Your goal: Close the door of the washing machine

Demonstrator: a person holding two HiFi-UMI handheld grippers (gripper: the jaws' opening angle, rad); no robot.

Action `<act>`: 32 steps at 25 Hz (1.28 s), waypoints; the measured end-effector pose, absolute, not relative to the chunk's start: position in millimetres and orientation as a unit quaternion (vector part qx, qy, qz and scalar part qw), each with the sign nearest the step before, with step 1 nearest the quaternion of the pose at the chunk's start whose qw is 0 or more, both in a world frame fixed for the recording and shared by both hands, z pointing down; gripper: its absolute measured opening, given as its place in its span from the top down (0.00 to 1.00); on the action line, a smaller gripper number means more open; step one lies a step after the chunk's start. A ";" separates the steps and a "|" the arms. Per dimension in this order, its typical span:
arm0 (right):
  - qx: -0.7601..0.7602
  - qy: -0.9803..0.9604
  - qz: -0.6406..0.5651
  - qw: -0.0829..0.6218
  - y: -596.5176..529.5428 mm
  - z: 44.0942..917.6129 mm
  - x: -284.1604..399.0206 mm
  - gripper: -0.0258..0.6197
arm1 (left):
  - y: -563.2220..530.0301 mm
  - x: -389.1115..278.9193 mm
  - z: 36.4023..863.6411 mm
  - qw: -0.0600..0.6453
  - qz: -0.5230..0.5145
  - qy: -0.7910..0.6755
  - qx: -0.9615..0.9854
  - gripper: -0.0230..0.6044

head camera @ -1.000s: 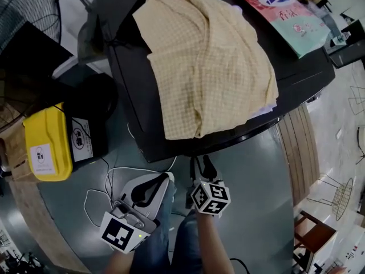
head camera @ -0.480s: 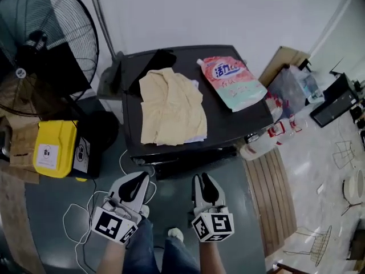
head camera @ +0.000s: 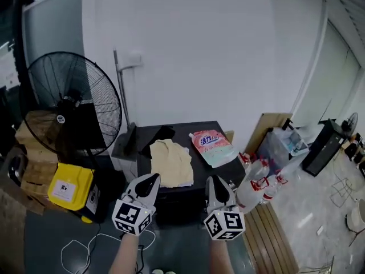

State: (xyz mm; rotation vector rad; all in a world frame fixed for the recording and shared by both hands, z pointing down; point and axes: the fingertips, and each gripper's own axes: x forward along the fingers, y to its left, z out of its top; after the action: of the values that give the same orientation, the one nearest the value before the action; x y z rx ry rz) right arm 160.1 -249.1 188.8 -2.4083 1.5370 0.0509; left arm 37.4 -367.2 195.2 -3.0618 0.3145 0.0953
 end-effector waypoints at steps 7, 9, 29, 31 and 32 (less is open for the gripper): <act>-0.848 0.506 0.060 0.145 -237.4 146.9 151.3 0.94 | -366.2 30.2 152.3 0.071 0.055 0.100 -0.991 0.96; -0.850 0.504 0.064 0.142 -237.3 147.8 148.3 0.94 | -367.5 27.6 155.1 0.068 0.058 0.101 -0.991 0.96; -0.850 0.509 0.045 0.126 -217.6 160.2 140.1 0.95 | -351.9 19.3 162.3 0.059 0.054 0.109 -0.991 0.96; -0.849 0.510 0.043 0.127 -218.8 162.5 141.3 0.95 | -353.1 19.7 164.5 0.057 0.053 0.110 -0.991 0.96; -0.849 0.511 0.043 0.128 -219.9 163.3 142.2 0.95 | -354.2 20.2 165.6 0.057 0.052 0.111 -0.991 0.96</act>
State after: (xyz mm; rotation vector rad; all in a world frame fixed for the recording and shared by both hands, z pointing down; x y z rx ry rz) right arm 142.2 -219.9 163.3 -2.4693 1.4861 0.1248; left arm 20.2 -354.2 165.6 -3.0051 0.3368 0.1582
